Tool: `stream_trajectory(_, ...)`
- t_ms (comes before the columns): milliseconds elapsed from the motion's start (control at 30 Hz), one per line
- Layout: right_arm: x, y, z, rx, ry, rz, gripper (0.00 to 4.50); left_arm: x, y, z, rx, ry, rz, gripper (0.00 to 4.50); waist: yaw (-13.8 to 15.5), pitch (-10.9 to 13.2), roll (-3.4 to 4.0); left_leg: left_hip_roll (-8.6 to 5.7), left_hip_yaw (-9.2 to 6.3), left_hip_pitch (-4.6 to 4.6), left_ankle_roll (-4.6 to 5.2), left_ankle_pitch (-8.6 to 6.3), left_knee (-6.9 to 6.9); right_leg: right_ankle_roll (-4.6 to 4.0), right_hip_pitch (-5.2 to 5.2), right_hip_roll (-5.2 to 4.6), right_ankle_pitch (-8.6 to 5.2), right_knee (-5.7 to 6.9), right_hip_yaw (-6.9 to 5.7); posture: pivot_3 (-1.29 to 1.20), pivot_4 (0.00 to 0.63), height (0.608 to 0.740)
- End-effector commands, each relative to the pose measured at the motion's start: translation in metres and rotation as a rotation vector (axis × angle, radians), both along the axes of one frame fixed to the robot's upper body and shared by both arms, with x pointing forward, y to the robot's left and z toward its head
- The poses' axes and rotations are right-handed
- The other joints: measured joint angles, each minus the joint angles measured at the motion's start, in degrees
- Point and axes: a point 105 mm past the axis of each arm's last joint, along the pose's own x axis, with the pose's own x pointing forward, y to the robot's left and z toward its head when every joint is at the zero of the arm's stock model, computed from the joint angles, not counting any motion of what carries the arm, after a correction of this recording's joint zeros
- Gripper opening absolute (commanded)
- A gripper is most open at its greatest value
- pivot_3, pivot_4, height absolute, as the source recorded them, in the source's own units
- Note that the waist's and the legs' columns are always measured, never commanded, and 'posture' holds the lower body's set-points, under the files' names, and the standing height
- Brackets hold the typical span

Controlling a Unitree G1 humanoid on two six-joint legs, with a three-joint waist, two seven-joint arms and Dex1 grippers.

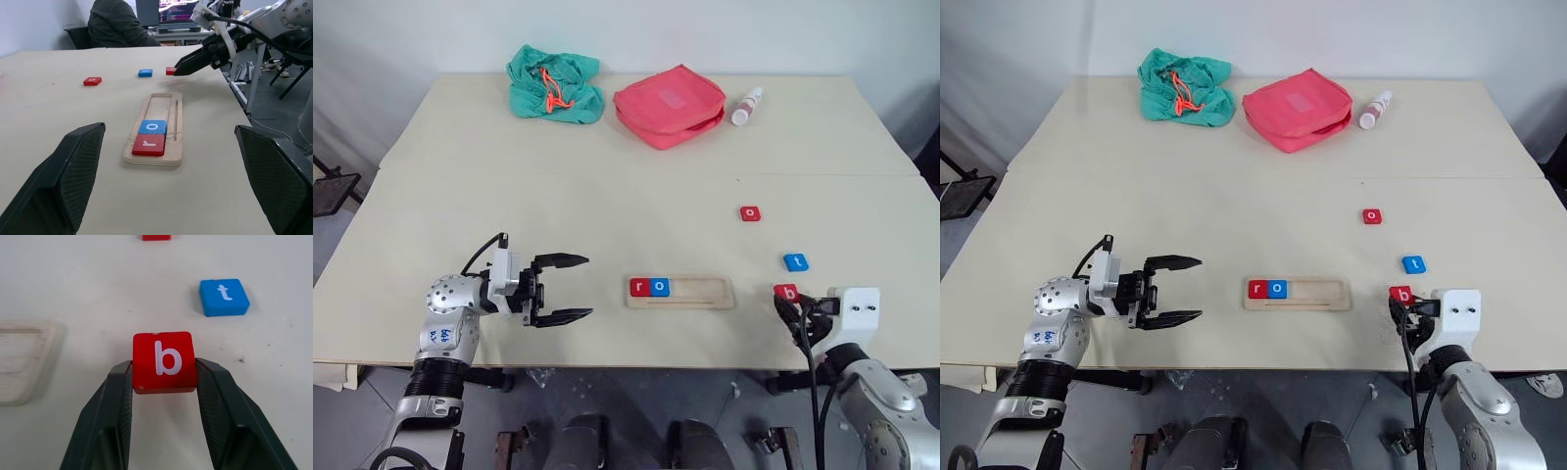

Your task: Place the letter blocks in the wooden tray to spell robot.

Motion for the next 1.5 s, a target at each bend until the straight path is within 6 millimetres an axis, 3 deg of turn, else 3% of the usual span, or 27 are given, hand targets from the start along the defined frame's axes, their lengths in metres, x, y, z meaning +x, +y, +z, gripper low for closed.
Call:
stream_trajectory(33,0.003,-0.004,0.008,-0.026,-0.046,0.002,3.02,-0.005,0.002,0.009,-0.012,-0.048,-0.01,4.5,0.0,0.0,0.0,0.0,0.0,0.0,0.0,0.0,0.0,0.0,-0.01,0.0,0.0,0.0,0.0,0.0,0.15,0.74)
stream_trajectory(167,0.008,-0.005,0.009,-0.029,-0.057,0.004,4.38,-0.007,0.003,0.009,-0.01,-0.049,-0.006,4.5,-0.1,0.0,0.0,0.01,0.0,0.0,0.0,0.0,0.0,0.0,-0.02,0.0,0.0,0.01,0.01,0.0,0.15,0.74)
stream_trajectory(200,0.009,-0.004,0.01,-0.028,-0.059,0.009,4.45,-0.007,0.003,0.009,-0.009,-0.049,-0.005,4.5,-0.1,0.0,0.0,0.02,0.0,0.0,0.0,0.0,0.0,0.0,-0.02,0.0,0.0,0.01,0.0,0.0,0.15,0.74)
stream_trajectory(300,0.007,0.001,0.017,-0.052,-0.07,0.06,4.45,-0.011,0.004,0.008,-0.008,-0.048,-0.003,4.5,0.0,0.0,0.01,0.01,-0.01,0.0,0.0,0.0,0.0,0.0,-0.02,0.0,0.0,0.01,0.0,0.0,0.15,0.74)
stream_trajectory(467,-0.002,0.013,0.033,-0.213,-0.061,0.319,4.45,-0.015,0.007,0.008,-0.002,-0.044,-0.005,4.5,0.3,0.0,0.01,0.01,0.01,-0.01,0.01,-0.01,0.0,0.0,-0.01,0.0,0.0,-0.01,0.01,0.0,0.15,0.74)
stream_trajectory(733,0.004,0.001,0.051,-0.44,0.034,0.638,4.45,-0.027,0.016,0.004,0.029,-0.031,-0.021,4.5,0.3,0.0,-0.01,0.04,0.06,-0.01,0.04,-0.02,0.04,0.0,0.03,0.0,0.0,-0.09,-0.01,0.0,0.15,0.74)
stream_trajectory(1000,0.026,-0.013,0.045,-0.643,0.181,0.918,4.45,-0.029,0.023,0.002,0.049,-0.036,-0.022,4.5,0.5,0.0,-0.02,0.04,0.04,-0.01,0.08,-0.03,0.13,0.0,0.21,-0.01,0.0,-0.3,-0.1,0.0,0.15,0.74)
stream_trajectory(1500,0.049,-0.027,0.036,-0.787,0.282,1.093,4.45,-0.031,0.02,0.004,0.032,-0.058,0.024,4.5,0.2,0.0,-0.02,0.06,-0.03,-0.02,0.07,-0.03,0.17,0.0,0.29,-0.02,0.0,-0.36,-0.21,0.0,0.15,0.74)
